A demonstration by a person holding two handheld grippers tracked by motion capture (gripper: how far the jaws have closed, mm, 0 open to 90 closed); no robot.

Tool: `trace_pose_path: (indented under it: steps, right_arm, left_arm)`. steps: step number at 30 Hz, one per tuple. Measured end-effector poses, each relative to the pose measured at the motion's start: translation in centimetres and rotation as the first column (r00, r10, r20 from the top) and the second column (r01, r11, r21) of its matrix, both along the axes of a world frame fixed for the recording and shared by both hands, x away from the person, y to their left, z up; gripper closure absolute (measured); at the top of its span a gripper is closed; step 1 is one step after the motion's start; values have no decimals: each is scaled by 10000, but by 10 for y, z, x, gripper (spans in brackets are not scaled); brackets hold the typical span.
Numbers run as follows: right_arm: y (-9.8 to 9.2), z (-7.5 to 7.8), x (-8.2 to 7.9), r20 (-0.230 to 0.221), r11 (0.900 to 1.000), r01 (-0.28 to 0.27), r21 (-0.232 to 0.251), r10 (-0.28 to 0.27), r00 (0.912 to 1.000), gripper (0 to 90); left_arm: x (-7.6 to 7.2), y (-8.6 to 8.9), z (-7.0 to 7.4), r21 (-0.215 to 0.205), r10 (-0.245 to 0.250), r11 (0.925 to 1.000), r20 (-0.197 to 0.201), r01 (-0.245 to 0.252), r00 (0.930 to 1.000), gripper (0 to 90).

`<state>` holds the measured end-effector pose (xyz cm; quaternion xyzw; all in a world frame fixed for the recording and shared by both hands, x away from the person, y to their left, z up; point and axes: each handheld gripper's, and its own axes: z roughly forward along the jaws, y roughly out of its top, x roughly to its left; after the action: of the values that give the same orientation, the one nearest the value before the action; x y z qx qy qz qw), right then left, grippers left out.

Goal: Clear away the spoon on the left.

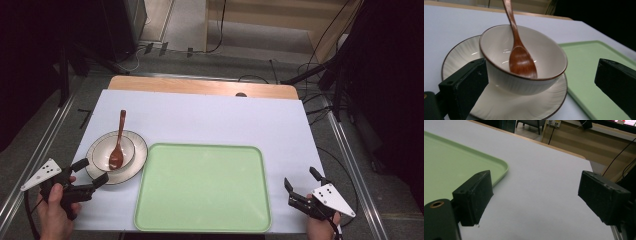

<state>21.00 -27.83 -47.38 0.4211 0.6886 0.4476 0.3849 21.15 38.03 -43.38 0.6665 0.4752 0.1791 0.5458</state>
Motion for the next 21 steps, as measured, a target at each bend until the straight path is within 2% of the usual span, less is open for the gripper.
trace_pose_path:
  steps: [5,6,10,14,21]
  right_arm:
    - [1,0,-1,30,10000,1,-80,0,10000,133]
    - [1,0,-1,53,10000,14,-95,-14,10000,132]
    - [0,0,-1,3,10000,58,-44,-58,10000,132]
    - [-1,0,-2,33,10000,32,45,-32,10000,133]
    - [-1,0,-2,90,9999,13,102,-14,10000,132]
  left_arm:
    - [2,-6,9,104,-119,9999,105,118,9999,0]
    - [3,-7,10,257,-99,9996,99,97,9999,0]
    - [9,-12,17,177,-226,9996,83,224,9997,0]
    - [18,-17,28,417,-283,9987,87,279,9996,0]
    - [46,-34,49,705,-485,9963,-213,499,9986,0]
